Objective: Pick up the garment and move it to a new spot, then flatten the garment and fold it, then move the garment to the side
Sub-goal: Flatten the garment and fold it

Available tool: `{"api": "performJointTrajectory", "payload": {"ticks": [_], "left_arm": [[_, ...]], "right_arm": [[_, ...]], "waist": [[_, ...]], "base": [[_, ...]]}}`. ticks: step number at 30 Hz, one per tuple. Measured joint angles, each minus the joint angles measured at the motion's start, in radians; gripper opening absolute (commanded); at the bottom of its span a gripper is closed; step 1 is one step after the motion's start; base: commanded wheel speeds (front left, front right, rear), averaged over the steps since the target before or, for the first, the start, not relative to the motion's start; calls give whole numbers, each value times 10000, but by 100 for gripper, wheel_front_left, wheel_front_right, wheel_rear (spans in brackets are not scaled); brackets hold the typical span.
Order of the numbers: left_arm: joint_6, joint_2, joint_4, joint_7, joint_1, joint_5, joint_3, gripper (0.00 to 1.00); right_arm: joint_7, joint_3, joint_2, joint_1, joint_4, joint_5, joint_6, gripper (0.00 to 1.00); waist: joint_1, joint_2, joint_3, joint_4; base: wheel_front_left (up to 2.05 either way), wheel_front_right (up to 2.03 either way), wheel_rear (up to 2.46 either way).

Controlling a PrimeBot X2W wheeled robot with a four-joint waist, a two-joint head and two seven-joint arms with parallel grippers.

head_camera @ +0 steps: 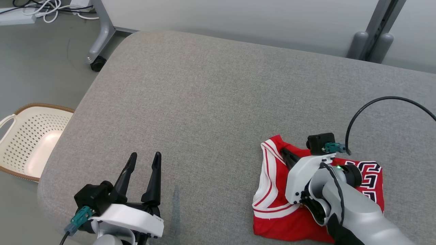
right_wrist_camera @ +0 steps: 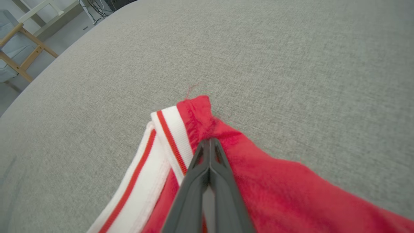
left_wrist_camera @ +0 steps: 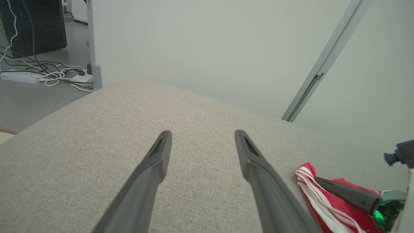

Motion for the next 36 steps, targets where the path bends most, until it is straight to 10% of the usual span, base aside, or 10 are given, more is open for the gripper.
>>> {"api": "performJointTrajectory", "payload": {"ticks": [12,22,25,28,31,36], "left_arm": [[-92,-153,56,-12,-70,140,234,100],[-196,-155,31,-12,-71,403,293,100],[-196,-119,25,-13,-171,635,199,100],[-174,-82,56,-13,-316,811,105,100],[-111,-35,144,-13,-441,945,82,100],[23,-36,255,-13,-465,1012,159,100]], "right_arm": [[-307,1281,13,-364,-522,-12,2,0],[-982,278,12,-941,-516,-326,2,1],[-995,-1064,8,-1111,-777,-1221,2,36],[-1007,-2550,-107,-694,-1365,-2380,2,49],[-1007,-3954,-219,183,-2153,-3505,2,100],[-1007,-5906,-157,1631,-3818,-5137,2,100]], "waist": [[0,0,35,-212],[-1,0,-237,-962],[0,0,-352,-1302],[0,0,-474,-1667],[0,0,-603,-2033],[0,0,-814,-2599]], "base": [[0,0,0],[0,0,0],[0,0,0],[0,0,0],[0,0,0],[0,0,0]]}}
